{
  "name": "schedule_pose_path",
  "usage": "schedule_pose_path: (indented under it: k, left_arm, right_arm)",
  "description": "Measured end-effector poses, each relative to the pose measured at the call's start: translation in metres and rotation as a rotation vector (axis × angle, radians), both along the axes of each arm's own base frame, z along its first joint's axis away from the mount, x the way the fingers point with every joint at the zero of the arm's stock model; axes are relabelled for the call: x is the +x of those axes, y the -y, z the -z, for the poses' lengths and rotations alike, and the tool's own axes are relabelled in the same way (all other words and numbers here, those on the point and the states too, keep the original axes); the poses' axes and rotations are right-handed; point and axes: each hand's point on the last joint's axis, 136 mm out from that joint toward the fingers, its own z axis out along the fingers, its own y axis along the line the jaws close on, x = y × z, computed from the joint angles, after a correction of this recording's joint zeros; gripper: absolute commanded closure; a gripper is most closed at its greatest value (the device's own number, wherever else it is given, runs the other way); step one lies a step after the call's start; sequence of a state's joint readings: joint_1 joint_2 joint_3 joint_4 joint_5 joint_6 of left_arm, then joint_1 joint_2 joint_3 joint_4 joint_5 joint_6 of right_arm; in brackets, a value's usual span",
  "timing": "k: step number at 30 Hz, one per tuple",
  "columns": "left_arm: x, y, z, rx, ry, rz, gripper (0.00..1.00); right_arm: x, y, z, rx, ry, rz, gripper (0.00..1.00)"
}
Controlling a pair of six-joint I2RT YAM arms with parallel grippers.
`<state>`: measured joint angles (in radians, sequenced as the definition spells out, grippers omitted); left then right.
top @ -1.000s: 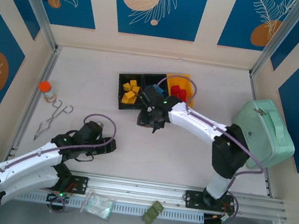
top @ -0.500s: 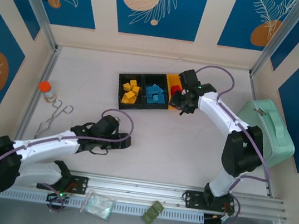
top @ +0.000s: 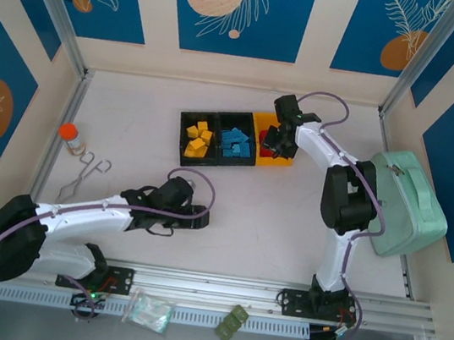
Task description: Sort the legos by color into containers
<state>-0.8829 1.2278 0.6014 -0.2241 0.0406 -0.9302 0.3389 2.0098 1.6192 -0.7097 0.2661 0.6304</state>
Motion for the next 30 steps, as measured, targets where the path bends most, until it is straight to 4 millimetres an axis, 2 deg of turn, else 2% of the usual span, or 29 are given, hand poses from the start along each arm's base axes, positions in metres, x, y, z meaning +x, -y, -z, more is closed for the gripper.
schedule_pose_path:
  k: [6, 16, 24, 27, 30]
  left_arm:
    - [0.001, 0.000, 0.000, 0.004, 0.005, -0.003, 0.28]
    - [0.001, -0.001, 0.000, 0.007, 0.010, -0.005, 0.28]
    - [0.003, -0.007, -0.003, 0.022, 0.026, -0.026, 0.26]
    - [0.005, -0.017, -0.007, 0.046, 0.047, -0.055, 0.18]
    - [0.008, -0.032, -0.010, 0.084, 0.064, -0.092, 0.06]
  right_arm:
    - [0.006, 0.001, -0.006, -0.015, 0.024, 0.001, 0.41]
    - [0.003, 0.001, -0.011, -0.038, 0.043, -0.004, 0.39]
    - [-0.024, 0.006, -0.051, -0.013, 0.120, -0.023, 0.37]
    - [-0.043, 0.013, -0.062, -0.004, 0.155, -0.029, 0.29]
    - [-0.064, 0.021, -0.065, -0.001, 0.175, -0.038, 0.24]
